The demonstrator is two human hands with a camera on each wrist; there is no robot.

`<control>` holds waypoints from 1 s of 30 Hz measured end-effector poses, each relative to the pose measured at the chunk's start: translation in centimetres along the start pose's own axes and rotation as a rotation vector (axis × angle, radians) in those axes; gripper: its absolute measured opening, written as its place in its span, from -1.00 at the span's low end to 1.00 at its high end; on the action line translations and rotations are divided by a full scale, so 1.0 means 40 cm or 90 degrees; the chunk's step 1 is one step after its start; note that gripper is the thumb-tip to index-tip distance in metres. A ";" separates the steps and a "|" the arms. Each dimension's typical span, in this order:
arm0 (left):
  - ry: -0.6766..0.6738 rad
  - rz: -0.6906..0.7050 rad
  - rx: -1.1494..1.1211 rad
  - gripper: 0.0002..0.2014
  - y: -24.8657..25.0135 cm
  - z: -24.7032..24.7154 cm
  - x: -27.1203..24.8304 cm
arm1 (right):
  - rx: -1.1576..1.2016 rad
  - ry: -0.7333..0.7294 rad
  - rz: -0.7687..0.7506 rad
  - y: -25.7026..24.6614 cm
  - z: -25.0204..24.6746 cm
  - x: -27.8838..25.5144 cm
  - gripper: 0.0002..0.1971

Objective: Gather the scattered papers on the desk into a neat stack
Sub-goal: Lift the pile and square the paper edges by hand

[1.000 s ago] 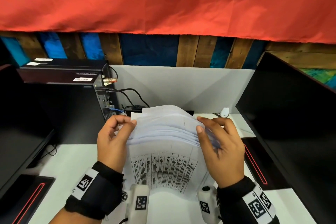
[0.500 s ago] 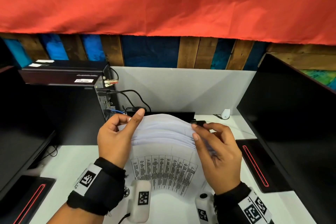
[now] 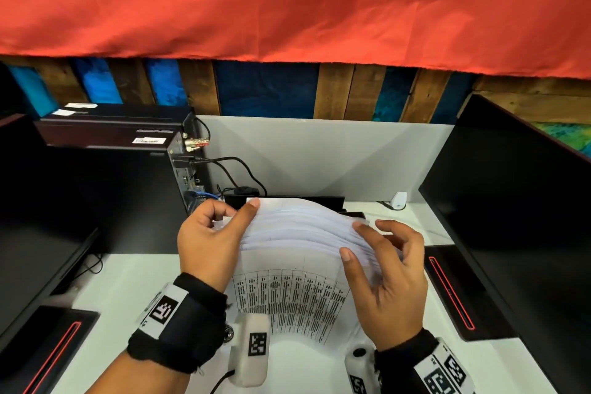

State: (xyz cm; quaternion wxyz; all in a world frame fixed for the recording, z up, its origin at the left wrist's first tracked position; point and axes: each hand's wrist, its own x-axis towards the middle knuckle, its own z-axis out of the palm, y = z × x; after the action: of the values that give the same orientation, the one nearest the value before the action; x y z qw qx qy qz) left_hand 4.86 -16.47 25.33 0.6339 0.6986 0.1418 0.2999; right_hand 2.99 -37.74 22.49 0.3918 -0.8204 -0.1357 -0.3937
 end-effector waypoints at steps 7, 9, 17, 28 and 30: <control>-0.006 -0.019 -0.038 -0.57 0.014 0.009 -0.004 | -0.007 -0.018 0.005 0.000 0.008 -0.003 -0.67; -0.010 -0.024 -0.030 -0.54 0.015 0.010 -0.003 | 0.016 -0.008 -0.005 0.001 0.009 -0.007 -0.69; -0.082 0.031 -0.045 -0.91 -0.003 -0.006 -0.008 | 0.086 0.002 0.042 0.011 0.006 -0.001 -0.67; -0.273 0.069 -0.124 -0.85 -0.015 -0.055 -0.004 | 0.089 -0.015 0.120 0.021 0.018 0.004 -0.61; -0.273 0.073 -0.140 -0.81 -0.024 -0.060 -0.002 | 0.101 -0.048 0.119 0.020 0.017 0.004 -0.55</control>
State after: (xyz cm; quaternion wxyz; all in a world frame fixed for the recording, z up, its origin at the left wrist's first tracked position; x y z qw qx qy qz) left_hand 3.55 -14.45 24.41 0.7036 0.6800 -0.0694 0.1943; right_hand 3.88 -37.76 21.91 0.4850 -0.8102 -0.1039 -0.3124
